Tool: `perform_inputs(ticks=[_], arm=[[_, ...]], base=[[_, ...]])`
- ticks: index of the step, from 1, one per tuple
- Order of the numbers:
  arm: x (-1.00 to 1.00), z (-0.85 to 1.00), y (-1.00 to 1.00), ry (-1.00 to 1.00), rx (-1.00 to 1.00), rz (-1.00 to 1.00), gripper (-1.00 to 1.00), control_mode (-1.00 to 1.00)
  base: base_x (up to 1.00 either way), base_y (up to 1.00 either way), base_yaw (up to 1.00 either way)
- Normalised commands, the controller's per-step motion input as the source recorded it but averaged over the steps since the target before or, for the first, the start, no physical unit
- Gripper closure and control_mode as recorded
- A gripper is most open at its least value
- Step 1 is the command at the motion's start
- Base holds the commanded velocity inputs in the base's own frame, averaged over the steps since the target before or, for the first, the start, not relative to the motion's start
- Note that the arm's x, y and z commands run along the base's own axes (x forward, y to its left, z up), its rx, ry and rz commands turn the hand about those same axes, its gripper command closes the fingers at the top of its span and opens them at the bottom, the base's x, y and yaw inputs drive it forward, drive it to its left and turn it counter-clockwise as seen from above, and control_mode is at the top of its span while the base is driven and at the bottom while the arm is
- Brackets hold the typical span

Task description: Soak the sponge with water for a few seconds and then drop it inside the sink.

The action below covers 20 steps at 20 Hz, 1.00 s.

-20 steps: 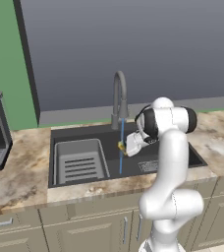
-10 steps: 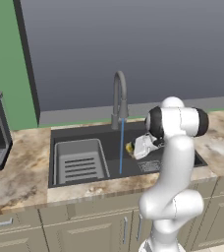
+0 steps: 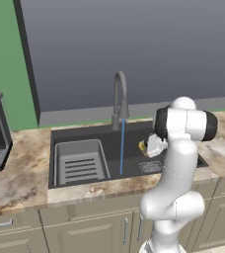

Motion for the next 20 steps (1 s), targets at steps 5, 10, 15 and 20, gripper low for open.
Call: perform_inputs(ticks=[5,10,15,20], arm=[[0.0,0.16,-0.69,0.26,0.0,0.0,1.0,-1.0],[0.0,0.03,-0.55,0.4,-0.05,0.0,1.0,-1.0],[0.0,0.03,-0.33,0.31,-0.07,0.0,1.0,-1.0],[0.0,0.08,-0.14,0.2,-0.16,-0.01,1.0,-1.0]], base=[[0.0,0.0,0.0],[0.0,0.0,0.0],[0.0,0.0,0.0],[0.0,0.0,0.0]])
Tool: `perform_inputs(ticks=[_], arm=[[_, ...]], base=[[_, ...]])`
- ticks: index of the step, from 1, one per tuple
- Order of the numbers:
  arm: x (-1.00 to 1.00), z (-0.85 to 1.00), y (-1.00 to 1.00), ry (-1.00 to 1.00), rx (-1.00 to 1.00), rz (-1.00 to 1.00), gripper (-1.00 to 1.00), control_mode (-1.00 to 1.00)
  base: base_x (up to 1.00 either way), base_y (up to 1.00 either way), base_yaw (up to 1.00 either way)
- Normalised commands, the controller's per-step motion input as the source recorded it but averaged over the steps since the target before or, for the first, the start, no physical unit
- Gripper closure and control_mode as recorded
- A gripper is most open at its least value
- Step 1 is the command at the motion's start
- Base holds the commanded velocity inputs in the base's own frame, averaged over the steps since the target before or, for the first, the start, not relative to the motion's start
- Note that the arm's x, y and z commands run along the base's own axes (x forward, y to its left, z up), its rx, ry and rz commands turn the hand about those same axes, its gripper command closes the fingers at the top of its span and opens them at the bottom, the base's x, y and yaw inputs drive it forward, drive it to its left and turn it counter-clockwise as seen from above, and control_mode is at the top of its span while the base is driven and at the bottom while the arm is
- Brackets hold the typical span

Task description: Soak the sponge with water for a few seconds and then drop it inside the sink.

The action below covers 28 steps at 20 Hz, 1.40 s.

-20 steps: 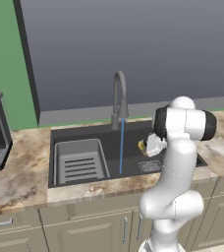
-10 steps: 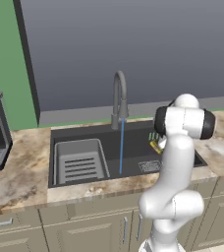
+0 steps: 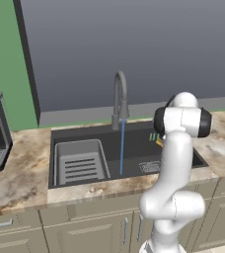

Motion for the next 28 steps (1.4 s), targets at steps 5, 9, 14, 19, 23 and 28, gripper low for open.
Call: perform_inputs(ticks=[5,9,14,19,23,28], arm=[[0.06,0.0,-0.08,0.06,-0.23,-0.06,1.0,-1.0],[0.0,0.0,0.0,0.0,-0.22,-0.12,1.0,-1.0],[0.0,0.0,0.0,-0.01,-0.1,-0.15,1.0,-1.0],[0.0,-0.01,0.0,-0.12,-0.19,-0.15,1.0,-1.0],[0.0,0.0,0.0,-0.06,-0.27,-0.14,1.0,-1.0],[0.0,0.0,0.0,-0.05,-0.22,-0.11,1.0,-1.0]], base=[[0.0,0.0,0.0],[0.0,0.0,0.0],[0.0,0.0,0.0],[0.0,0.0,0.0],[0.0,0.0,0.0],[0.0,0.0,0.0]])
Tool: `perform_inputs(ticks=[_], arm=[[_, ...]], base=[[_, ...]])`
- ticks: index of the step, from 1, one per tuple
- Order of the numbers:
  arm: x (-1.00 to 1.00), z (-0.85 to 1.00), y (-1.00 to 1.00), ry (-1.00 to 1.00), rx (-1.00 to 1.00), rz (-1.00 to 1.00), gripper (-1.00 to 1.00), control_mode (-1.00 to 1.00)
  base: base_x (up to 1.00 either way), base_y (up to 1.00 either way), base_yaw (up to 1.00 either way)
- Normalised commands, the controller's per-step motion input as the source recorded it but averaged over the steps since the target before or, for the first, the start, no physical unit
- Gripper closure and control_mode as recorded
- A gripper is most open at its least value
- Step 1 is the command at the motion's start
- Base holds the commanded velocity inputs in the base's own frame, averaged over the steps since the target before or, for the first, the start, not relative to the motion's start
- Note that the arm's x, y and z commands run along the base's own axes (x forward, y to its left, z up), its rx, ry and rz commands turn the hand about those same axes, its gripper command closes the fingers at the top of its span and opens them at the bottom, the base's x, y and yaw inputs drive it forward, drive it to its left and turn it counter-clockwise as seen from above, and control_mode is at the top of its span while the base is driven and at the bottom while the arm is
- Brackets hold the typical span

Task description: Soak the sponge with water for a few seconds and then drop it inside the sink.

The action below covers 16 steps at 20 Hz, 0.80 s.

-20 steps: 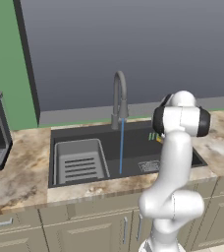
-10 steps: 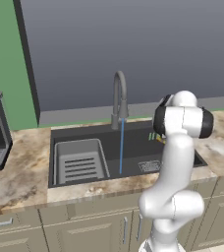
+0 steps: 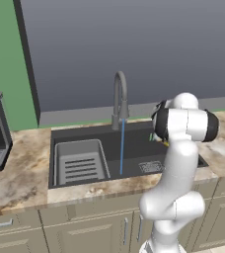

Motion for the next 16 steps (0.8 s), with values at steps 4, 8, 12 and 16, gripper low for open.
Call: perform_inputs(ticks=[4,8,12,16], arm=[[0.0,0.0,-0.01,-0.04,-0.17,-0.09,1.0,-1.0],[0.01,-0.01,-0.04,-0.04,-0.12,-0.08,1.0,-1.0],[0.39,-0.21,-0.08,-0.03,-0.05,-0.02,1.0,-1.0],[0.48,-0.21,-0.12,-0.01,-0.01,0.0,1.0,-1.0]], base=[[0.0,0.0,0.0],[0.0,0.0,0.0],[0.0,0.0,0.0],[0.0,0.0,0.0]])
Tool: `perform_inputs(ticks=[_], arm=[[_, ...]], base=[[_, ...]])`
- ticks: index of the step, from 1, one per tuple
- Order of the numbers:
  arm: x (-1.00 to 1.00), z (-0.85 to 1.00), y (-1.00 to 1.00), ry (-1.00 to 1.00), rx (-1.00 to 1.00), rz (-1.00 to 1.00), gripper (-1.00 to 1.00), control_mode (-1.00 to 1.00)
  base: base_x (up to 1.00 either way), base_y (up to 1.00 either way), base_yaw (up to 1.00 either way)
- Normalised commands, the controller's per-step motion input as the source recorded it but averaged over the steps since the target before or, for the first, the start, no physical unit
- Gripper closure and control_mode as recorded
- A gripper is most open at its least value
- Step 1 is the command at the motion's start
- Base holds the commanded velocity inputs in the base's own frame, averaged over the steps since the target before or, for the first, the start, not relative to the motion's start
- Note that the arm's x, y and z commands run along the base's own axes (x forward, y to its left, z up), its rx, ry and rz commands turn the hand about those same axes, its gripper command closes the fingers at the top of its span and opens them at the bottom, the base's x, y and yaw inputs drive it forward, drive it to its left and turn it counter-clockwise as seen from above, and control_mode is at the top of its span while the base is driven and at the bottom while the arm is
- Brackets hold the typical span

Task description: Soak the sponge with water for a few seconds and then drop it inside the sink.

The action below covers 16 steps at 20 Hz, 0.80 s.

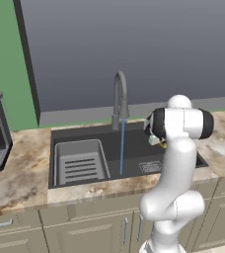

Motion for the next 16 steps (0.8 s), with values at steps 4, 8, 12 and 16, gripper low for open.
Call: perform_inputs(ticks=[4,8,12,16], arm=[[0.04,-0.1,-0.43,0.0,0.06,0.0,1.0,-1.0],[-0.03,-0.08,-0.46,0.0,0.12,0.0,1.0,-1.0],[0.03,-0.39,-0.32,-0.03,0.05,0.0,1.0,-1.0],[0.12,-0.43,-0.03,-0.06,0.0,0.0,1.0,-1.0]], base=[[0.0,0.0,0.0],[0.0,0.0,0.0],[0.0,0.0,0.0],[0.0,0.0,0.0]])
